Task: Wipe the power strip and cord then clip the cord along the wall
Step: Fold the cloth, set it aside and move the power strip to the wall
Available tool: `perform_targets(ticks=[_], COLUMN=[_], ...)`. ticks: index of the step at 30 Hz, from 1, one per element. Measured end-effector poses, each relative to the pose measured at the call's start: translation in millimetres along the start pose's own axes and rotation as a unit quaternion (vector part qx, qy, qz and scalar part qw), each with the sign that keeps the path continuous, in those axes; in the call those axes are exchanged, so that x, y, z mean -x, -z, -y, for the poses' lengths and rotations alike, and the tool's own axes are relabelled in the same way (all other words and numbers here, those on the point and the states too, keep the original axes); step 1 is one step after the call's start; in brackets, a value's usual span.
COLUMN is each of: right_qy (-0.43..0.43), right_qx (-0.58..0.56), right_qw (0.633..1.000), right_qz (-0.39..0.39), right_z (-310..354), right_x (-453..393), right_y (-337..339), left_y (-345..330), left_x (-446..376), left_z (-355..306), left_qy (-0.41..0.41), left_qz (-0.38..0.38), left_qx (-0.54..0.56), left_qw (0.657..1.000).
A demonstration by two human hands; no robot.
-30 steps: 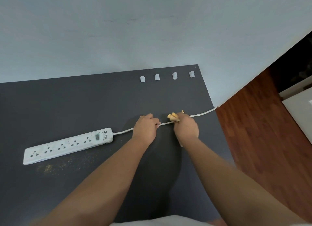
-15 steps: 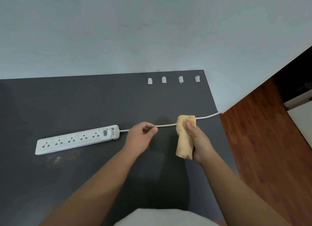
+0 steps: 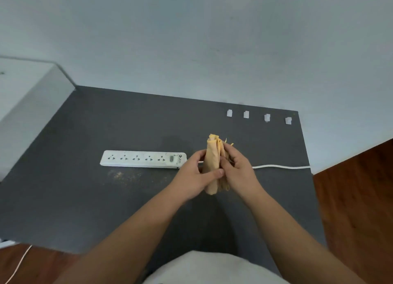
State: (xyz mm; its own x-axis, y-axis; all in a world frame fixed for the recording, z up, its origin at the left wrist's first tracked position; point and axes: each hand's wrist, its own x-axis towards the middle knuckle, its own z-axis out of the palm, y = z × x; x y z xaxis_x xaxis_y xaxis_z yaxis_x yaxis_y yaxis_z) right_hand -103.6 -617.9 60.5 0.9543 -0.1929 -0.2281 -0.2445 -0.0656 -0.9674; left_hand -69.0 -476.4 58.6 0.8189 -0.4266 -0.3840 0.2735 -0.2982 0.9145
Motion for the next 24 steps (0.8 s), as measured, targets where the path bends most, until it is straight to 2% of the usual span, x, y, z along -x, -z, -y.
perform_targets(ticks=[2,5,7,9,12,15,18,21,24], right_qy=[0.018,0.035,0.040,0.026,-0.028,-0.071,-0.071,-0.046,-0.018], right_qx=[0.053,0.064,0.063,0.044,-0.032,-0.095,-0.105,0.038,0.134], right_qw=[0.998,0.996,0.995,0.997,0.997,0.990,0.983,0.977,0.968], right_qz=[0.022,0.058,0.067,0.065,0.065,0.069,0.134,0.203,0.211], right_z=[4,9,11,12,9,10,13,11,11], right_x=[-3,-8,-13,-20,-25,-26,-25,-25,-32], right_y=[-11,-35,-52,-67,-91,-126,-176,-221,-270], left_y=[17,39,55,72,101,132,174,211,254], left_x=[8,20,28,35,42,48,54,63,76], left_z=[1,2,4,11,22,32,45,55,68], left_qy=[-0.007,-0.001,0.031,0.079,0.128,0.151,0.162,0.170,0.173], left_qz=[-0.008,-0.033,-0.063,-0.086,-0.110,-0.115,-0.095,-0.091,-0.119], left_qx=[-0.005,0.021,0.129,0.269,0.354,0.357,0.326,0.285,0.263], left_qw=[1.000,0.999,0.989,0.956,0.920,0.915,0.926,0.939,0.942])
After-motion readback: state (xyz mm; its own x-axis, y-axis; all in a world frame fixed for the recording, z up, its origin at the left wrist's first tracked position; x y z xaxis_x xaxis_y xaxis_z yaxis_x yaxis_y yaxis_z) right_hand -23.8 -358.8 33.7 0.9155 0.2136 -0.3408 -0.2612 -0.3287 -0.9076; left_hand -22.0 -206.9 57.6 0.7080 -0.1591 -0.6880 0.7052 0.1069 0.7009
